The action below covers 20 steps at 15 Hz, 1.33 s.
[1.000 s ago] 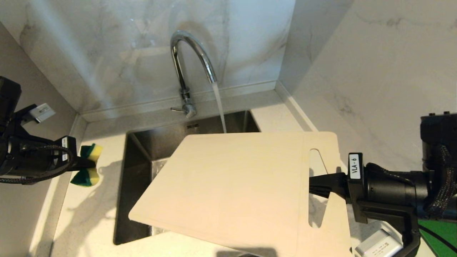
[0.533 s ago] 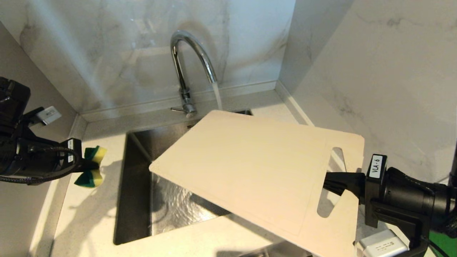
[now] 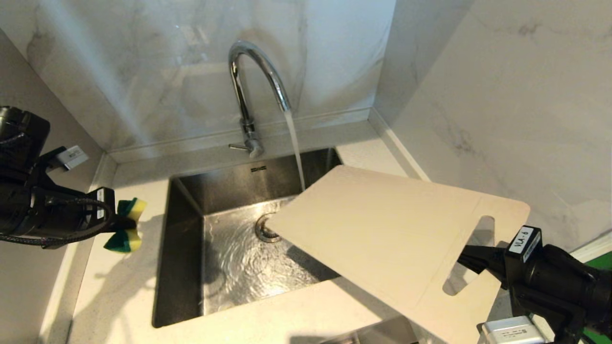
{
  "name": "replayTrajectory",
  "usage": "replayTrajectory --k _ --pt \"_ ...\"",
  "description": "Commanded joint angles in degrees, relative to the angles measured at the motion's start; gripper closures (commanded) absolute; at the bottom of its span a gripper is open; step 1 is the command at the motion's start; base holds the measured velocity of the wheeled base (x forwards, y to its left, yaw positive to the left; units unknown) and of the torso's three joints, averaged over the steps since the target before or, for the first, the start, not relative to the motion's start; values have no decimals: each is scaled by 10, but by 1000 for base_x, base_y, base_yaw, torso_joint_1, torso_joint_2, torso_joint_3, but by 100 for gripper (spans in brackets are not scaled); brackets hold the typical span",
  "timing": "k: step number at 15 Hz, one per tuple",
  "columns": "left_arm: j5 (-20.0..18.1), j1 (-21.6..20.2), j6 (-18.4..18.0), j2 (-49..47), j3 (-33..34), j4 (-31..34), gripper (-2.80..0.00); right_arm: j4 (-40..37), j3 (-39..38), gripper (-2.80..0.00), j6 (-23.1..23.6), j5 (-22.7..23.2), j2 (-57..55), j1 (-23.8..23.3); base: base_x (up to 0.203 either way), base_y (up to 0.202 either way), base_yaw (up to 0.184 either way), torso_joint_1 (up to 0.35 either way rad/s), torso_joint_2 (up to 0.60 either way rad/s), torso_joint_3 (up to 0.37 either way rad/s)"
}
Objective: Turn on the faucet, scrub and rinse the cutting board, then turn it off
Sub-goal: Put down the cutting board
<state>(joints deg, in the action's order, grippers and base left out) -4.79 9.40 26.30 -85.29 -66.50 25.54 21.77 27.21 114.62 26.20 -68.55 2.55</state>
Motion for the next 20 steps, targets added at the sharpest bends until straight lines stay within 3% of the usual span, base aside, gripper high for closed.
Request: replayTrajectory --k 1,12,16,20 --pt "0 0 2 -9 0 1 0 3 -17 0 -10 -11 -2 -31 0 0 0 0 0 0" --pt "-1 2 2 -27 -4 0 0 38 -26 0 -26 -77 -26 -65 0 0 0 0 0 0" --pt "-3 3 4 -37 -7 0 0 46 -28 0 -28 -126 -38 -65 0 0 0 0 0 0" --pt "-3 3 4 -45 -10 -1 0 47 -41 0 -89 -168 -59 -65 0 0 0 0 0 0"
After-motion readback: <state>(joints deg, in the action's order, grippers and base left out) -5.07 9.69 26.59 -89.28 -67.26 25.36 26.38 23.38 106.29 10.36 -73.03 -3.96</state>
